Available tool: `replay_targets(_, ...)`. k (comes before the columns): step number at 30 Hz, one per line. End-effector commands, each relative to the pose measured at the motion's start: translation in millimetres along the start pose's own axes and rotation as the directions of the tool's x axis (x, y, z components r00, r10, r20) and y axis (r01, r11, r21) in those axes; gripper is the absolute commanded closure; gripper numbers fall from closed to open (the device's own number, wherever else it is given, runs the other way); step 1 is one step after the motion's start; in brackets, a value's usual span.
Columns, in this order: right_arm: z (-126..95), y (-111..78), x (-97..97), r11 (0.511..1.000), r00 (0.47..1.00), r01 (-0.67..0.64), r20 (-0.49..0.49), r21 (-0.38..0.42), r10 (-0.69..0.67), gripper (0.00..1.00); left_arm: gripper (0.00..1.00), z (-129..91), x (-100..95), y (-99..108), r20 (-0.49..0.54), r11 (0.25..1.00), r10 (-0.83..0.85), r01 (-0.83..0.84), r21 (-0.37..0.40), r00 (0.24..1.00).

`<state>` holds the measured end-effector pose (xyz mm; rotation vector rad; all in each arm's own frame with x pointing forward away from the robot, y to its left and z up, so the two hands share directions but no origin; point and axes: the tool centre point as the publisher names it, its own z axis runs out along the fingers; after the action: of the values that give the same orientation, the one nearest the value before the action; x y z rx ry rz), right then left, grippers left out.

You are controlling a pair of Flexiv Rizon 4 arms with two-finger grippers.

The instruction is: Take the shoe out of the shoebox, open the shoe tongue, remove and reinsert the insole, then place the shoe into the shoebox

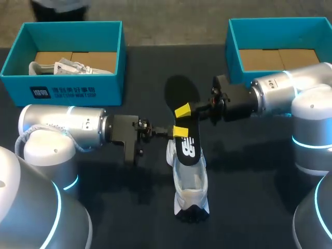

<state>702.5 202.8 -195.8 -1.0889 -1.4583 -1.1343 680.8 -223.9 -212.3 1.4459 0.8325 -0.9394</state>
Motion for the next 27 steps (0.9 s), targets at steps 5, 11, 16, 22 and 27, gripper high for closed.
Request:
replay_targets(5,1.7,-4.2,0.3,1.000,1.000,0.003,-0.005,-0.009,-0.003,1.00,0.00,-3.1,-1.2,-1.4,-0.003,0.999,-0.032,0.032,-0.017,0.999)
replay_targets(11,0.8,-5.2,0.5,1.000,1.000,0.007,-0.008,-0.008,-0.008,1.00,0.00,-18.2,-8.4,-0.6,-0.012,0.998,-0.053,0.052,-0.046,0.999)
replay_targets(16,-0.2,-5.4,-1.2,1.000,1.000,0.005,-0.007,-0.006,-0.005,1.00,0.00,-33.5,-15.5,0.8,-0.034,0.995,-0.072,0.070,-0.066,0.997)
replay_targets(22,0.7,-6.1,-4.5,1.000,1.000,0.000,-0.006,-0.001,0.000,1.00,0.00,-54.3,-20.5,4.2,-0.072,0.992,-0.109,0.103,-0.077,0.991)
replay_targets(27,4.1,-6.0,-11.3,1.000,1.000,-0.009,-0.005,0.002,0.009,1.00,0.00,-76.8,-24.4,11.6,-0.110,0.982,-0.172,0.161,-0.101,0.979)
